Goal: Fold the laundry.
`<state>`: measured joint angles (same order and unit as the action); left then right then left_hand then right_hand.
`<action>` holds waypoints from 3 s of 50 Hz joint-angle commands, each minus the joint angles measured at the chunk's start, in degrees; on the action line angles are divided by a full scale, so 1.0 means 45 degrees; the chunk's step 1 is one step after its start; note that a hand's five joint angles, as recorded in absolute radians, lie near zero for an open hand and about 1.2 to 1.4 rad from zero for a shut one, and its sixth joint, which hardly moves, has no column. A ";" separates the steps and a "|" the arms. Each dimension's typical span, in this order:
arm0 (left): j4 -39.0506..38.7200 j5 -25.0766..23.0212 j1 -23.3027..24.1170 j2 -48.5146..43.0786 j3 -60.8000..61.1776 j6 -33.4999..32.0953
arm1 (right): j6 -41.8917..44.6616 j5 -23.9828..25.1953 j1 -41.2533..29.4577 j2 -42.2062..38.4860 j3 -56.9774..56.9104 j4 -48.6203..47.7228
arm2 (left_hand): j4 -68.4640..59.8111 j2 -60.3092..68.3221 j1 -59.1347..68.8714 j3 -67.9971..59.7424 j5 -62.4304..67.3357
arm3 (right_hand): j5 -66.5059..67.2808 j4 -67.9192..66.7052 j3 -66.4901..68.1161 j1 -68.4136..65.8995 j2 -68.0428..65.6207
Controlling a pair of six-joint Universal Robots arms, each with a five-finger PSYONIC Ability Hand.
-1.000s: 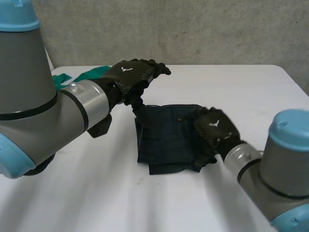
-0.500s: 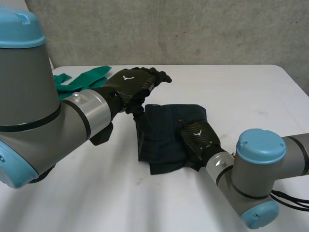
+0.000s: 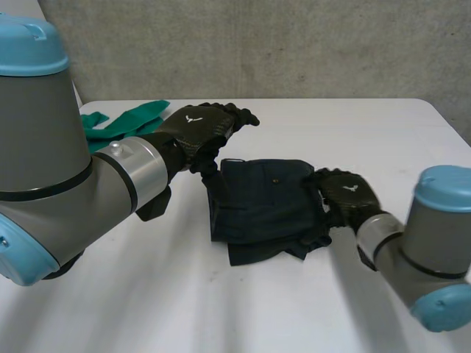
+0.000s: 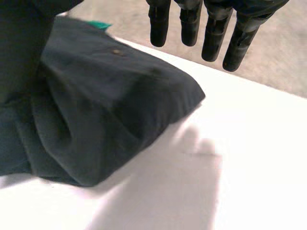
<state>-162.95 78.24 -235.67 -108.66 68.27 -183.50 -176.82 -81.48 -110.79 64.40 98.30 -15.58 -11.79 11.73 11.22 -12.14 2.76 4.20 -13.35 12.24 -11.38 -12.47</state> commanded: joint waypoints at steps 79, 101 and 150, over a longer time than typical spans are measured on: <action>-0.0292 0.0017 -0.0284 -0.0131 0.0180 -0.0002 | 0.0347 0.2503 0.2758 -0.8717 -1.5696 0.5080 | 0.0312 -0.0300 -0.0186 0.0390 -0.0527 | 1.4623 -1.4810 1.5059 -1.5248 -1.5007; -0.0311 0.0075 -0.0284 -0.0561 0.0180 0.0017 | 0.1812 0.1425 0.7763 -1.2045 -2.0652 0.5104 | 0.0275 -0.0263 -0.0149 0.0352 -0.0490 | 1.4623 -1.4810 1.5059 -1.5248 -1.5007; -0.0331 0.0114 -0.0831 0.0356 0.0258 0.0095 | 1.1107 0.0766 0.8291 -0.4685 -1.5399 0.9166 | 0.0350 -0.0337 -0.0223 0.0427 -0.0565 | -0.0933 0.0745 -0.0497 0.0308 0.0549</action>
<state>-164.35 78.75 -237.79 -108.11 69.82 -183.07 -136.10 -68.87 -73.41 34.50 23.23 23.36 -11.79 11.73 11.22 -12.14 2.76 3.89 -13.46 12.34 -11.71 -12.56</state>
